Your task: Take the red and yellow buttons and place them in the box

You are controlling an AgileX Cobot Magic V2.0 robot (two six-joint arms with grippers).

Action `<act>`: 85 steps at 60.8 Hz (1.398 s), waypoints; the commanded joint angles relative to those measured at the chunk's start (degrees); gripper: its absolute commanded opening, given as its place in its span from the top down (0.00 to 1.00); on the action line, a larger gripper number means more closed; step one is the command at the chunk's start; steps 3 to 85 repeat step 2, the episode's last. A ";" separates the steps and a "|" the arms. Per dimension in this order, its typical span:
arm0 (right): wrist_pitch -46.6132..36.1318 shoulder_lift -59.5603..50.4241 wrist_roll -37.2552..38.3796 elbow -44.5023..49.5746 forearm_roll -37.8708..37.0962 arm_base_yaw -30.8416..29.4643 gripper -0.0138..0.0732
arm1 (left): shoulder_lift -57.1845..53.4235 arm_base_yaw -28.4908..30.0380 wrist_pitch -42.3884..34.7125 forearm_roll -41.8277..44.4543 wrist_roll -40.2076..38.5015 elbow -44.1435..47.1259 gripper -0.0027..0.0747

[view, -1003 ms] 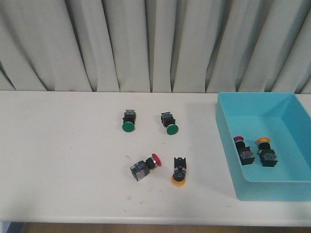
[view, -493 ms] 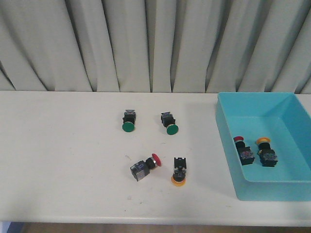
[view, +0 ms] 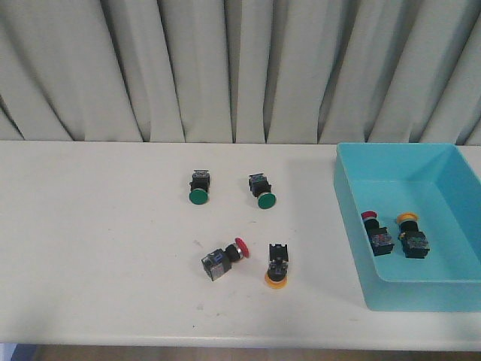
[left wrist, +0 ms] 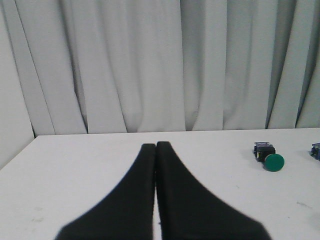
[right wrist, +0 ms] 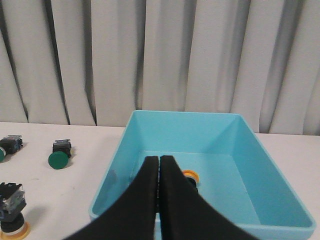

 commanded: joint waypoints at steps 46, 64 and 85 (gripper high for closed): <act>-4.74 -0.62 0.21 0.44 -0.17 -0.09 0.84 | -0.80 0.17 -4.22 -0.50 -0.27 2.68 0.97; -4.74 -0.62 0.21 0.44 -0.17 -0.09 0.84 | -0.80 0.17 -4.22 -0.50 -0.27 2.68 0.97; -4.74 -0.62 0.21 0.44 -0.17 -0.09 0.84 | -0.80 0.17 -4.22 -0.50 -0.27 2.68 0.97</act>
